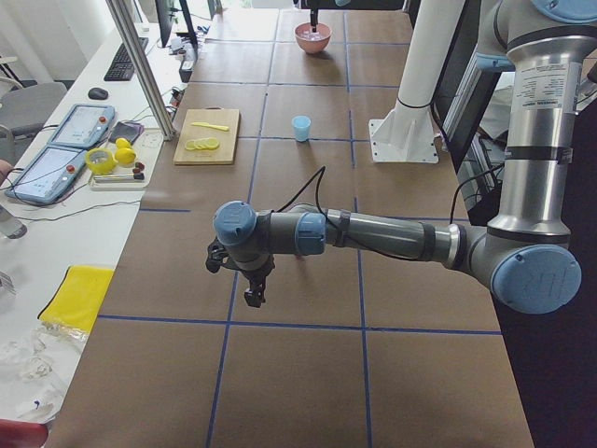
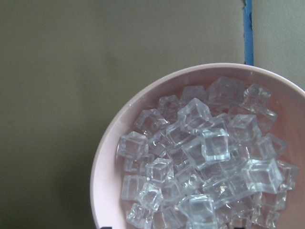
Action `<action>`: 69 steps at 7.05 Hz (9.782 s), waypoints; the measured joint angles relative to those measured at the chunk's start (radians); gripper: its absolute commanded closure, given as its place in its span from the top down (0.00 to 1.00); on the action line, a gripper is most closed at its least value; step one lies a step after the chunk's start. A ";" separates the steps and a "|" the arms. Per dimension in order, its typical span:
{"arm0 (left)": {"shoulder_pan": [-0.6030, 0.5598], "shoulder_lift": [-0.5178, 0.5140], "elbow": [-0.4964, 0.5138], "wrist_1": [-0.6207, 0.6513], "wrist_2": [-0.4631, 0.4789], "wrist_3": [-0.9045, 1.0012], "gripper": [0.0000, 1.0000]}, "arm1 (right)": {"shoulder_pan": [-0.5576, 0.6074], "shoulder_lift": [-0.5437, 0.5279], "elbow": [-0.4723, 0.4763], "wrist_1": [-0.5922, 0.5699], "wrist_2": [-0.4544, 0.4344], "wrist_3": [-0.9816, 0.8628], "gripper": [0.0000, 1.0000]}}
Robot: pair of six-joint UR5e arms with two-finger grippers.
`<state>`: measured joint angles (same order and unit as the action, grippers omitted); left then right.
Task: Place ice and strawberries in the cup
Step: 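Lower the right gripper into the pink bowl and grasp ice cubes, then carry the ice with the right gripper over the light-blue cup, then open the right gripper to drop the ice into the cup, then move the right gripper back to the pink bowl, then grasp more ice cubes from the pink bowl with the right gripper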
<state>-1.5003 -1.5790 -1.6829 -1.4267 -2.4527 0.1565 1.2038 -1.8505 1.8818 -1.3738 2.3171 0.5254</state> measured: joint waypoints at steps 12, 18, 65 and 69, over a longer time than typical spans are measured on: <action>0.000 -0.005 -0.006 -0.001 0.000 0.001 1.00 | -0.054 0.021 -0.097 0.021 -0.028 0.045 0.04; 0.000 -0.005 -0.014 -0.002 -0.001 0.001 1.00 | -0.013 0.042 0.074 0.014 -0.017 0.132 0.00; -0.002 0.013 -0.075 0.007 -0.049 0.000 1.00 | 0.075 0.060 -0.178 0.013 -0.053 -0.324 0.69; -0.002 0.014 -0.078 0.008 -0.049 0.000 1.00 | 0.064 0.062 -0.190 0.013 -0.049 -0.323 0.64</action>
<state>-1.5020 -1.5651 -1.7612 -1.4190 -2.5019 0.1565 1.2682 -1.7881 1.6917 -1.3606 2.2678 0.2026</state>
